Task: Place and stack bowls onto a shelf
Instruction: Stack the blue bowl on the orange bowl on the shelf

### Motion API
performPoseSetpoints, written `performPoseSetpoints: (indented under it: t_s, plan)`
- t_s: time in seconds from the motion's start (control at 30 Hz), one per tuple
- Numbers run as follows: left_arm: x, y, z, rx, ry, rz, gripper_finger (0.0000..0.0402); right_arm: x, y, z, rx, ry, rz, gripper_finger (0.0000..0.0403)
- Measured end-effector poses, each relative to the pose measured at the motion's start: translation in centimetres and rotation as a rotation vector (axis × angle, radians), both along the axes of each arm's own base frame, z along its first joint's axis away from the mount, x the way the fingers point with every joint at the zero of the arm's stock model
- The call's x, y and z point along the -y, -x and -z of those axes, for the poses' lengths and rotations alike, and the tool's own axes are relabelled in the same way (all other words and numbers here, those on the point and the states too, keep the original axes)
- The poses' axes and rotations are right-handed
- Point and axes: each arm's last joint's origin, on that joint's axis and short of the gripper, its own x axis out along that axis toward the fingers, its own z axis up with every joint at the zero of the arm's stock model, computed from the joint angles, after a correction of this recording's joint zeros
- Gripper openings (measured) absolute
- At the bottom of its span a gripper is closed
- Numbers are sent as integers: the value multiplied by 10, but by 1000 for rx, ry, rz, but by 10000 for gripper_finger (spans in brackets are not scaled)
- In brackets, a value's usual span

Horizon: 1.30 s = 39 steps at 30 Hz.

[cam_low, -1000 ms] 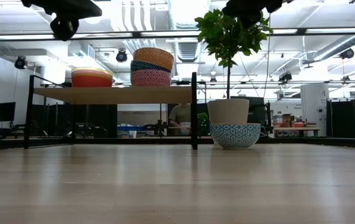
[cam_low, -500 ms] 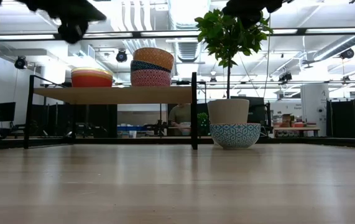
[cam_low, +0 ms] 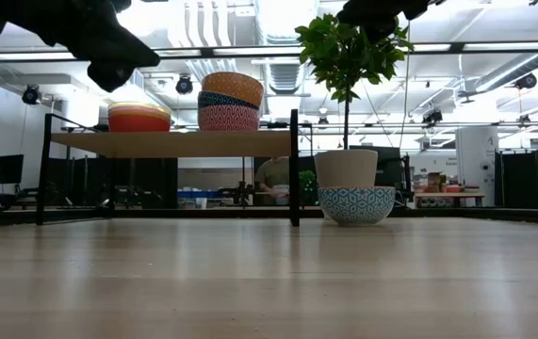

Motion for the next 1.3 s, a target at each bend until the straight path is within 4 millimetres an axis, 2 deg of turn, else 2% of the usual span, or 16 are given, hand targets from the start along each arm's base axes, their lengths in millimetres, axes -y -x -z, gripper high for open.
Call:
performPoseSetpoints:
  t_s: [0.3,0.57,0.77,0.93,1.07,1.3]
  plan:
    - [0,4,-4,20,-59,35,0,4,-7,7,-26,-3,18,77]
    - [-2,19,8,50,-113,69,0,13,-9,10,-64,-106,115,77]
    - [-4,36,12,134,-124,67,0,16,-2,28,-263,-250,282,76]
    - [-7,46,14,182,-136,4,0,20,2,40,-374,-266,425,70]
    - [-8,49,20,195,-140,-22,0,28,-5,50,-431,-242,456,78]
    - [-9,51,20,210,-112,-29,0,52,-29,63,-563,-121,456,119]
